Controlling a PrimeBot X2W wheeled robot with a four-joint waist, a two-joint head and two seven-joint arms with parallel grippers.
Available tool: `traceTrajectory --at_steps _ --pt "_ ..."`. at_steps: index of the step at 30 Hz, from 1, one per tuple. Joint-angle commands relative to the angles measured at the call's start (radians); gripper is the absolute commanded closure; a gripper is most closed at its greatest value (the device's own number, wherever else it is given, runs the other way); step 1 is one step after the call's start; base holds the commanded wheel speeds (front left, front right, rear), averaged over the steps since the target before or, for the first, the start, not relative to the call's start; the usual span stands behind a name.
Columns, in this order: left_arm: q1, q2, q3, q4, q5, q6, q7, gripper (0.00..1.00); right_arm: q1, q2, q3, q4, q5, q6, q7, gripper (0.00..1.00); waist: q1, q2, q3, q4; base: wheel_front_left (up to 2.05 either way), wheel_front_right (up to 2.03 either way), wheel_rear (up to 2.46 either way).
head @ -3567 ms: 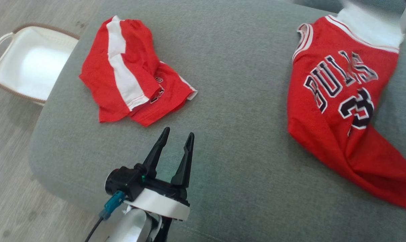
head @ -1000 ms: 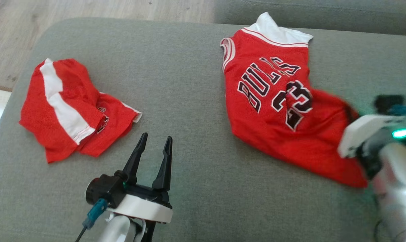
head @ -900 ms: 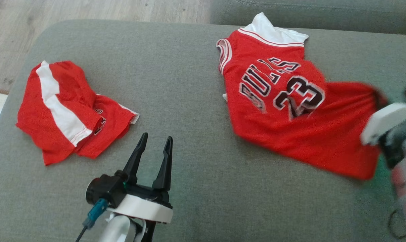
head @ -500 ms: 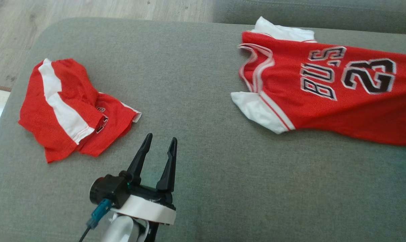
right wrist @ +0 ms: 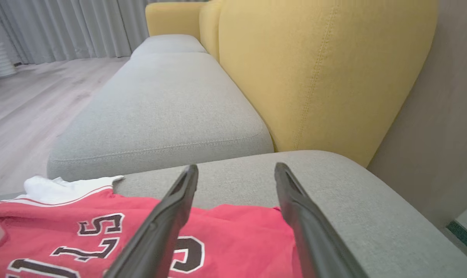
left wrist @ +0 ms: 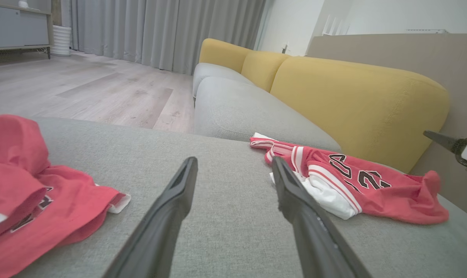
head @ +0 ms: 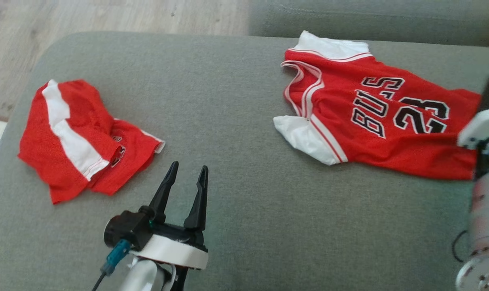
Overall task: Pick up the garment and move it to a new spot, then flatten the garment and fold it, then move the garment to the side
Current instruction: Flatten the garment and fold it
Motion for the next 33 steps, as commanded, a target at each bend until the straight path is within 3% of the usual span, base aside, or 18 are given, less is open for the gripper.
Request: traceTrajectory --at_steps 1,4,5,8,13,16,18,22,33 --pt "-0.017 0.002 0.035 -0.029 0.010 0.002 -0.005 0.00 -0.047 0.015 0.064 -0.002 0.023 -0.001 -0.041 0.00 0.0000 0.0000 -0.015 -0.019 0.00 0.00 0.00" --pt "-0.010 0.002 0.042 -0.031 0.014 0.001 -0.005 0.00 -0.051 0.039 0.163 0.048 0.084 -0.001 -0.085 0.00 0.0000 0.0000 -0.033 -0.039 0.00 0.00 0.00" --pt "-0.004 0.002 0.047 -0.032 0.015 0.001 -0.005 0.00 -0.040 0.050 0.269 0.067 0.126 -0.001 -0.106 0.00 0.0000 0.0000 -0.044 -0.050 0.00 0.00 0.00" --pt "0.008 0.002 0.050 -0.037 0.014 0.001 -0.005 0.00 0.009 0.062 0.420 0.050 0.242 -0.001 -0.116 0.00 0.0000 0.0000 -0.058 -0.063 0.00 0.00 0.00" --pt "0.021 0.002 0.049 -0.042 0.014 0.000 -0.005 0.00 0.206 0.066 0.736 -0.159 0.539 -0.001 -0.117 0.00 0.0000 0.0000 -0.066 -0.070 0.00 0.00 0.00" --pt "0.021 0.002 0.058 -0.046 0.014 0.000 -0.005 0.00 0.372 0.066 0.849 -0.322 0.643 -0.001 -0.117 0.00 0.0000 0.0000 -0.064 -0.070 0.00 0.00 0.00" --pt "0.021 0.002 0.062 -0.049 0.014 0.001 -0.005 0.00 0.457 0.066 0.884 -0.397 0.691 -0.001 -0.117 0.00 0.0000 0.0000 -0.061 -0.071 0.00 0.00 0.00" --pt "0.014 0.002 0.056 -0.048 0.018 0.000 -0.005 0.00 0.547 0.066 0.908 -0.493 0.669 -0.001 -0.117 0.00 0.0000 0.0000 -0.046 -0.062 0.00 0.00 0.00" --pt "-0.027 0.002 0.034 -0.049 0.002 -0.002 -0.005 0.00 0.506 0.066 0.998 -0.505 0.605 -0.001 -0.105 0.00 0.0000 0.0000 0.025 -0.002 0.00 0.00 0.00"
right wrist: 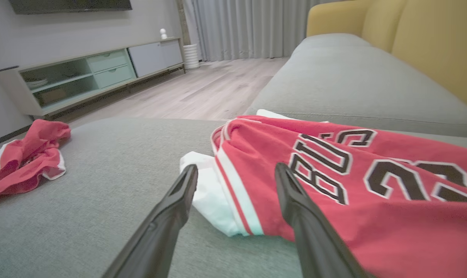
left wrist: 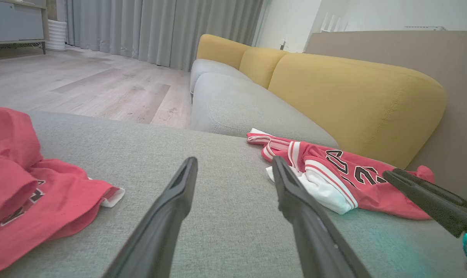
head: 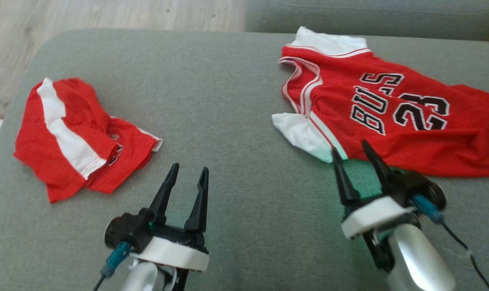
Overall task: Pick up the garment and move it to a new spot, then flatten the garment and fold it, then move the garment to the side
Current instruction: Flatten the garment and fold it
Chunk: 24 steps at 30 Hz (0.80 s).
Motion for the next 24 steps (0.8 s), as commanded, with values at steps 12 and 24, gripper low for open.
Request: traceTrajectory --at_steps 12,24 --pt "-0.073 0.002 -0.014 -0.025 -0.041 0.008 -0.005 0.00 -0.248 -0.002 0.140 0.257 -0.172 -0.001 0.069 0.00 0.0000 0.0000 0.063 0.127 0.00 0.00 0.00" --pt "-0.072 0.002 -0.009 -0.029 -0.069 0.012 -0.005 0.00 -0.378 0.002 -0.004 0.500 -0.337 -0.001 0.093 0.50 0.0000 0.0000 0.083 0.133 0.00 0.00 0.00"
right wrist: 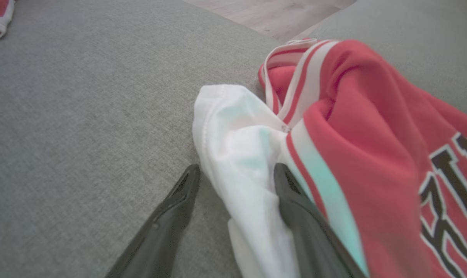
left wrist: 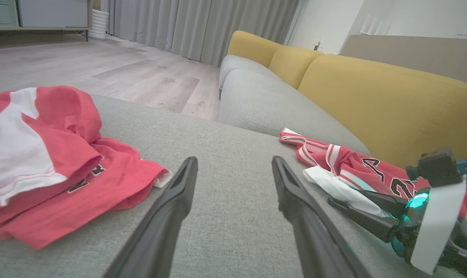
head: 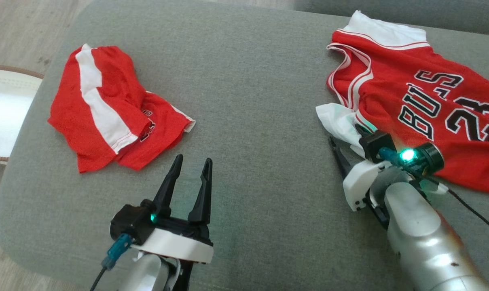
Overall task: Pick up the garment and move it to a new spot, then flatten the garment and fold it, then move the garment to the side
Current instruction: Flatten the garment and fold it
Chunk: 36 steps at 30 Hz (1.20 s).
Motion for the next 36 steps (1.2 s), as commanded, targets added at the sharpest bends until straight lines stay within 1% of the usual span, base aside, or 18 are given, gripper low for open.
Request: traceTrajectory --at_steps 1,4,9,10,14,16,19,25,29,34,36 --pt "-0.032 0.002 0.025 -0.026 0.005 0.001 -0.005 0.00 -0.029 0.013 0.025 0.002 0.023 -0.001 0.009 1.00 -0.0001 0.0000 0.003 -0.007 0.00 0.00 0.00" --pt "-0.043 0.002 0.017 -0.022 0.010 -0.001 -0.005 0.00 -0.046 0.013 0.066 0.025 0.076 -0.001 0.001 1.00 -0.0001 0.0000 0.004 -0.014 0.00 0.00 0.00" --pt "-0.051 0.002 0.028 -0.024 0.017 -0.003 -0.005 0.00 -0.048 0.013 0.222 -0.006 0.258 -0.001 -0.045 1.00 -0.0001 0.0000 -0.003 -0.037 0.00 0.00 0.00" --pt "-0.051 0.002 0.028 -0.024 0.017 -0.003 -0.005 0.00 -0.048 0.013 0.222 -0.006 0.258 -0.001 -0.045 1.00 -0.0001 0.0000 -0.003 -0.037 0.00 0.00 0.00" --pt "-0.042 0.002 0.040 -0.020 0.024 -0.004 -0.005 0.00 -0.030 0.013 0.350 -0.078 0.410 -0.001 -0.069 1.00 -0.0001 0.0000 -0.018 -0.062 0.00 0.00 0.00" --pt "-0.039 0.002 0.046 -0.021 0.026 -0.004 -0.005 0.00 -0.030 0.013 0.415 -0.116 0.458 -0.001 -0.076 1.00 -0.0001 0.0000 -0.025 -0.076 0.00 0.00 0.00" --pt "-0.034 0.002 0.048 -0.021 0.029 -0.005 -0.005 0.00 -0.032 0.013 0.480 -0.162 0.505 -0.001 -0.083 1.00 -0.0001 0.0000 -0.039 -0.093 0.00 0.00 0.00" --pt "-0.022 0.002 0.047 -0.017 0.036 -0.006 -0.005 0.00 -0.022 0.008 0.592 -0.211 0.537 -0.001 -0.090 1.00 -0.0001 0.0000 -0.067 -0.112 0.00 0.00 0.00" --pt "-0.012 0.002 0.050 -0.010 0.046 -0.008 -0.005 0.00 -0.006 -0.022 0.685 -0.255 0.600 -0.001 -0.090 1.00 -0.0001 0.0000 -0.085 -0.114 0.00 0.00 0.00" --pt "0.000 0.002 0.060 -0.004 0.056 -0.010 -0.005 0.00 -0.006 -0.087 0.839 -0.312 0.691 -0.001 -0.079 1.00 -0.0001 0.0000 -0.102 -0.116 0.00 0.00 0.00" --pt "0.003 0.002 0.059 -0.003 0.058 -0.010 -0.005 0.00 -0.012 -0.105 0.866 -0.318 0.725 -0.001 -0.077 0.00 -0.0001 0.0000 -0.109 -0.117 0.00 0.00 0.00"
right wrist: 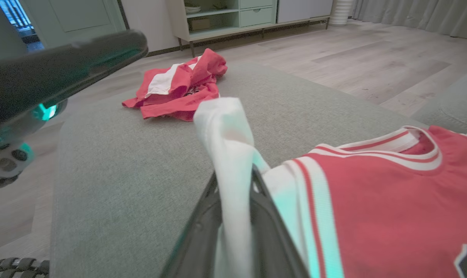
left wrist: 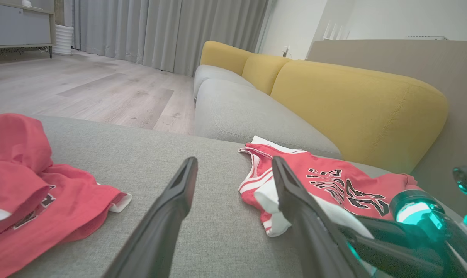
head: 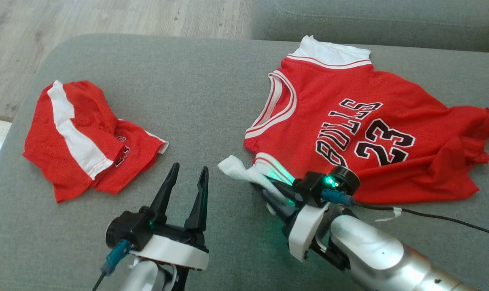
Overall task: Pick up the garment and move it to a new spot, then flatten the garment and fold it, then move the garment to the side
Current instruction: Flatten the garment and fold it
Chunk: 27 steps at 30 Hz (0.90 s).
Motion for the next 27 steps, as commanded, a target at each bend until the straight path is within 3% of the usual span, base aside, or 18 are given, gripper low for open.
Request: traceTrajectory --at_steps 1,6,11,13,17,18,22,24,27 --pt "-0.017 0.002 0.032 -0.030 0.013 -0.003 -0.005 0.00 -0.022 -0.001 0.014 -0.032 0.021 -0.001 -0.001 0.00 0.0001 0.0000 -0.007 -0.002 0.00 0.00 0.00" --pt "0.001 0.002 0.041 -0.030 0.018 -0.004 -0.005 0.00 -0.030 -0.030 -0.028 -0.053 0.059 -0.001 -0.017 0.00 0.0001 0.0000 -0.028 -0.020 0.00 0.00 0.00" --pt "0.007 0.002 0.059 -0.039 0.022 -0.004 -0.005 0.00 0.011 -0.070 -0.151 -0.102 0.069 -0.001 -0.024 0.00 0.0001 0.0000 -0.034 -0.044 0.00 0.00 0.00" --pt "0.007 0.002 0.066 -0.043 0.024 -0.004 -0.005 0.00 0.039 -0.090 -0.240 -0.124 0.059 -0.001 -0.024 0.00 0.0001 0.0000 -0.032 -0.056 0.00 0.00 0.00" --pt "0.009 0.002 0.074 -0.051 0.023 -0.003 -0.005 0.00 0.123 -0.105 -0.533 -0.111 -0.034 -0.001 -0.024 0.00 0.0001 0.0000 -0.030 -0.079 0.00 0.00 0.00" --pt "0.009 0.002 0.074 -0.051 0.023 -0.003 -0.005 0.00 0.123 -0.105 -0.533 -0.111 -0.034 -0.001 -0.024 0.00 0.0001 0.0000 -0.030 -0.079 0.00 0.00 0.00" --pt "0.008 0.002 0.075 -0.053 0.022 -0.003 -0.005 0.00 0.239 -0.039 -0.815 -0.110 -0.159 -0.001 -0.024 0.00 0.0001 0.0000 -0.027 -0.094 0.00 0.00 0.00" --pt "0.006 0.002 0.076 -0.050 0.022 -0.003 -0.005 0.00 0.294 0.026 -0.934 -0.113 -0.177 -0.001 -0.024 0.00 0.0001 0.0000 -0.025 -0.098 0.00 0.00 0.00" --pt "0.004 0.002 0.072 -0.031 0.033 -0.004 -0.005 0.00 0.341 0.071 -1.021 -0.132 -0.256 -0.001 -0.025 0.00 0.0001 0.0000 -0.020 -0.106 0.00 0.00 0.00"
